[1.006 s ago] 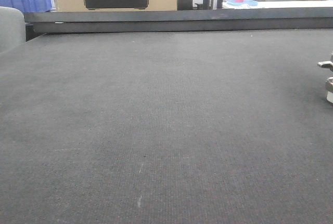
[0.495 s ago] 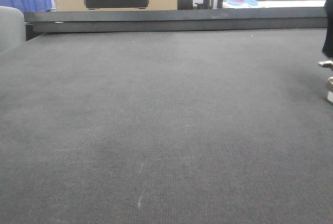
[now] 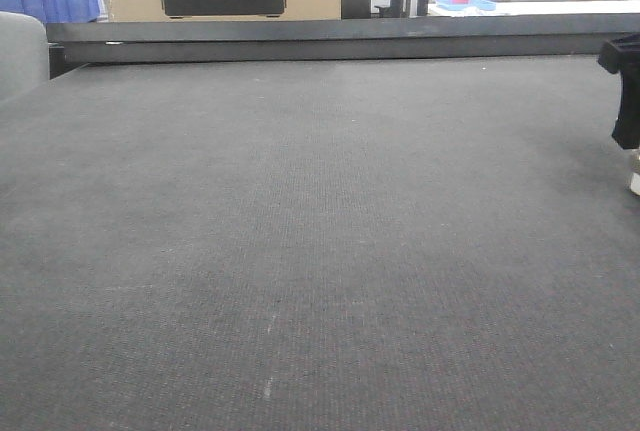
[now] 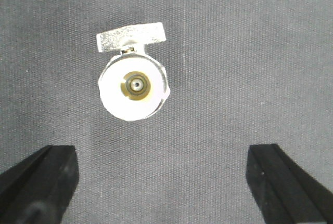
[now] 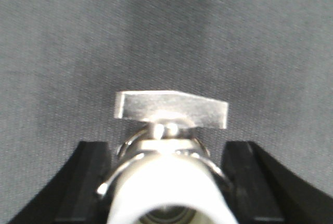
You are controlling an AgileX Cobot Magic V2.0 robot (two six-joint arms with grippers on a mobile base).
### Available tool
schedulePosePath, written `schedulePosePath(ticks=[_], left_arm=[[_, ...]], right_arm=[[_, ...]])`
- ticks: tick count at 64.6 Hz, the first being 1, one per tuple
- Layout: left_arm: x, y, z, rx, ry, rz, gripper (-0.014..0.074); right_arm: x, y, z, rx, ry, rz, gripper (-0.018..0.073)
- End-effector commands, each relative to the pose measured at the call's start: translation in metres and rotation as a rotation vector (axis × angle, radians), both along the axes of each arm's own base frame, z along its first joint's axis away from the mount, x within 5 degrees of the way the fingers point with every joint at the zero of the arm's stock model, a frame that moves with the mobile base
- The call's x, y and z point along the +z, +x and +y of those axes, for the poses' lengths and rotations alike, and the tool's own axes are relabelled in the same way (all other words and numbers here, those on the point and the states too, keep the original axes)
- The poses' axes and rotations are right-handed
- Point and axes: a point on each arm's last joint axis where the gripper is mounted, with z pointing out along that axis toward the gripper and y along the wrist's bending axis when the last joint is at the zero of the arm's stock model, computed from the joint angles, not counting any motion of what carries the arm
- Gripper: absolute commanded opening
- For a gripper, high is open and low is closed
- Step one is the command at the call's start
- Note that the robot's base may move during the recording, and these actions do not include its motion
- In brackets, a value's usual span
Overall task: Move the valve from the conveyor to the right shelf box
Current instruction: 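Close both grippers on the valve bodies and lift them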
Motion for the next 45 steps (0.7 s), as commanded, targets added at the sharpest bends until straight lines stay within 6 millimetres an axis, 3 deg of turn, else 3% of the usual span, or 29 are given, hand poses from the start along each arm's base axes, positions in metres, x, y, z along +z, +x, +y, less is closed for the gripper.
schedulePosePath(ticks=[1, 4, 5, 13, 21, 32, 45], left_arm=[[0.003, 0.0, 0.0, 0.002, -0.004, -0.012, 0.0547], [0.003, 0.0, 0.0, 0.002, -0.005, -0.007, 0.0547], [0.003, 0.0, 0.0, 0.002, -0.005, -0.005, 0.0547], [0.003, -0.001, 0.001, 0.001, 0.0, 0.0, 0.0547], [-0.002, 0.002, 0.003, -0.008, 0.03, 0.015, 0.0547], [-0.014, 0.011, 0.007, -0.027, 0.067, 0.026, 0.0547], [-0.028, 0.027, 0.009, -0.032, 0.075, -0.016, 0.0547]], right_arm=[[0.004, -0.001, -0.002, 0.012, -0.015, 0.003, -0.0008], [0.005, -0.002, -0.002, 0.012, -0.014, 0.009, -0.0158], [0.005, -0.003, -0.002, 0.012, -0.014, 0.008, -0.0166], [0.016, -0.005, -0.002, 0.011, -0.015, -0.033, -0.0153], [0.048, -0.018, 0.0, 0.001, 0.012, -0.122, -0.0153], [0.095, -0.058, 0.007, -0.026, 0.116, -0.281, -0.0153], [0.113, -0.098, 0.008, -0.027, 0.126, -0.365, -0.0153]])
